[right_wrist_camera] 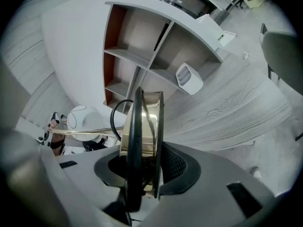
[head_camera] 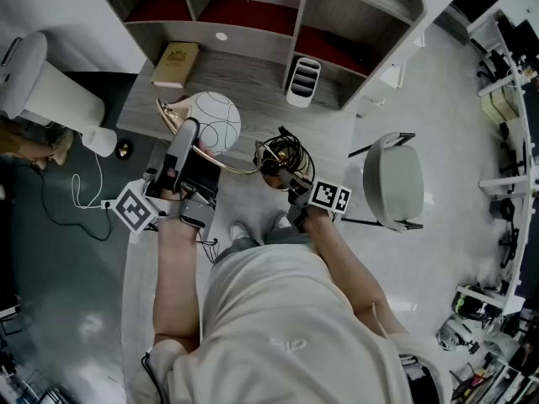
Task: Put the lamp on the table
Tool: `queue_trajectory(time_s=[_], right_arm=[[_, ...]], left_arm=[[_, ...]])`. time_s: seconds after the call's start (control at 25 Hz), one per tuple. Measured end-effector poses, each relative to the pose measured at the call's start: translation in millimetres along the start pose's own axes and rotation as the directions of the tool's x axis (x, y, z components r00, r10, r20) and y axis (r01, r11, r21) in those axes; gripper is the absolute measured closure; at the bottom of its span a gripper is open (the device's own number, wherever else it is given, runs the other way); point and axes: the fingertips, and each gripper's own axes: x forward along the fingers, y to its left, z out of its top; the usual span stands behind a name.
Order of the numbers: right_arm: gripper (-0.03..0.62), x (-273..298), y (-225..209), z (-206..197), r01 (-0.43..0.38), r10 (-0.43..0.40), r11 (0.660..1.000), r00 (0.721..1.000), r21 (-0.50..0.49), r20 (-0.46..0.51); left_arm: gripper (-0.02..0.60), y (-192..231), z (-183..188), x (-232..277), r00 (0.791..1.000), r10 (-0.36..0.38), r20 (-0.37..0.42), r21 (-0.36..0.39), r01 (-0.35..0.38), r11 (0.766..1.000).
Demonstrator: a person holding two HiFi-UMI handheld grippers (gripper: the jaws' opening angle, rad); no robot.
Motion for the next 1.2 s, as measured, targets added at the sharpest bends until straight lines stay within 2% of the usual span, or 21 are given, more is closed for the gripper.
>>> queue_trajectory(time_s=[0.32,0.6,0.92,1.2], right_arm=[[0.428,-15,-29,30,-0.033,0.033,0.999,0.999,0.005,-0.015],[0.427,-4,-38,46,-0.055,0.056,0.998,0.998,0.027,-0.035],[0.428,35,-39,58,-0.043,0.044,0.998,0.998,0.042,-0.037],[0.427,92,-28,67,-0.009,0.009,0.998,1.0,0.062,-0.001]], left_arm=[[0.566,9,-40,28,1.0,-0.01,0.009,0.024,0.01,1.0],[0.566,20,-45,49,1.0,0.012,0.011,0.046,-0.012,0.999],[0.566,47,-11,64,1.0,0.002,0.003,0.028,-0.002,1.0],[0.566,81,48,79,0.999,-0.006,-0.035,-0.021,0.005,1.0]])
